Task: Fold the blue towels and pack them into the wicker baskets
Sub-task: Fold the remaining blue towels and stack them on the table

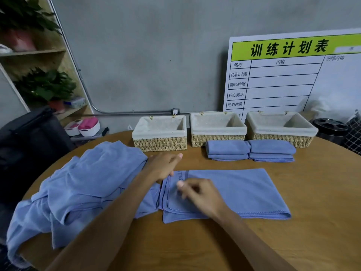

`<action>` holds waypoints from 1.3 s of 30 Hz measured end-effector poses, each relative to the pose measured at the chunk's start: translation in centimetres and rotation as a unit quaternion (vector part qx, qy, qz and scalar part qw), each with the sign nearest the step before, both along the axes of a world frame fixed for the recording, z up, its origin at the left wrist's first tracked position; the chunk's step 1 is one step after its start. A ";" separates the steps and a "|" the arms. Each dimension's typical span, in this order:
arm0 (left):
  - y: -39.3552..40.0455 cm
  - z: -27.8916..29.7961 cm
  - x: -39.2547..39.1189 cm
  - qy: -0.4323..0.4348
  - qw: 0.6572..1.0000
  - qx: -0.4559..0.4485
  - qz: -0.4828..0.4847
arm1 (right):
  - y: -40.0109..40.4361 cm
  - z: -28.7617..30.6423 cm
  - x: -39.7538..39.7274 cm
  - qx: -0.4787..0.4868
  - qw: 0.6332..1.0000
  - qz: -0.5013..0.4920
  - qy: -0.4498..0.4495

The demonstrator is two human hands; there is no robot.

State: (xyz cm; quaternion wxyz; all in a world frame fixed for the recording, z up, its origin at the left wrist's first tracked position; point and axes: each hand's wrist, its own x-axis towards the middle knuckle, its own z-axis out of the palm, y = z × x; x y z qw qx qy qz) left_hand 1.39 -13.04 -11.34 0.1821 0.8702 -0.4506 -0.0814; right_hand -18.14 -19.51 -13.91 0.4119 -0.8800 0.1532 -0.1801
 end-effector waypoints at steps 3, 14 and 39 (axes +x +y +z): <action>-1.2 -0.2 -3.0 -0.075 0.992 -0.106 0.009 | -4.6 0.0 -1.4 -0.008 0.983 -0.142 -0.116; -6.4 -6.3 -13.6 -0.052 0.991 0.101 -0.077 | -13.2 -5.1 -7.5 -0.257 0.942 -0.146 0.158; -7.3 -2.2 -13.7 -0.153 0.983 0.070 -0.071 | -15.7 -3.4 -16.4 -0.230 0.894 -0.324 0.206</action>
